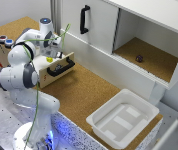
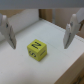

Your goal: Pick up the yellow block

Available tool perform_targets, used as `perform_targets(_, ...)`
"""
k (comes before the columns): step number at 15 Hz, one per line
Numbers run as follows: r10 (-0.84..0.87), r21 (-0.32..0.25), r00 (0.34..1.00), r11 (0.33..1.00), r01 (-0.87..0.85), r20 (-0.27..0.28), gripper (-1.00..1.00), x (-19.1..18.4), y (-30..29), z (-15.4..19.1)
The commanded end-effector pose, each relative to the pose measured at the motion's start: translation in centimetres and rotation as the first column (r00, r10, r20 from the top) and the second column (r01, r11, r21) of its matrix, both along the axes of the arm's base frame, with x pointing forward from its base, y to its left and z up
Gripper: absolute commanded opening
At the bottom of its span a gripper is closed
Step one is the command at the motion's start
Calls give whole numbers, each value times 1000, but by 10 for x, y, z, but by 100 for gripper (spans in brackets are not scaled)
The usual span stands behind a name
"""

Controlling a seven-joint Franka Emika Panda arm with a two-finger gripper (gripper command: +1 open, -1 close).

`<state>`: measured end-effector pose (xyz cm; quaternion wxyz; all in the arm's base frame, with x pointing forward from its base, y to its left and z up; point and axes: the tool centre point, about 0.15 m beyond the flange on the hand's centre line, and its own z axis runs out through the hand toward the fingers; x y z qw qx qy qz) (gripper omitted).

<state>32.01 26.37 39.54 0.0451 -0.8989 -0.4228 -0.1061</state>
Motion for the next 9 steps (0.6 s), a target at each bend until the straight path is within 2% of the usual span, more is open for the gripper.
perform_targets(1, 374, -145, 923, 912, -385, -92, 100, 16, 31, 21)
perform_targets(4, 585, -162, 800, 783, -600, -135, 100, 9, 42, 7)
perform_targets(5, 649, -164, 748, 730, -663, -138, 100, 8, 44, 3)
perform_targets(6, 708, -190, 694, 669, -719, -133, 100, 6, 45, -2)
perform_targets(8, 776, -209, 613, 582, -786, -148, 100, 8, 43, -18)
perform_targets(9, 790, -182, 594, 569, -802, -153, 100, 12, 41, -24)
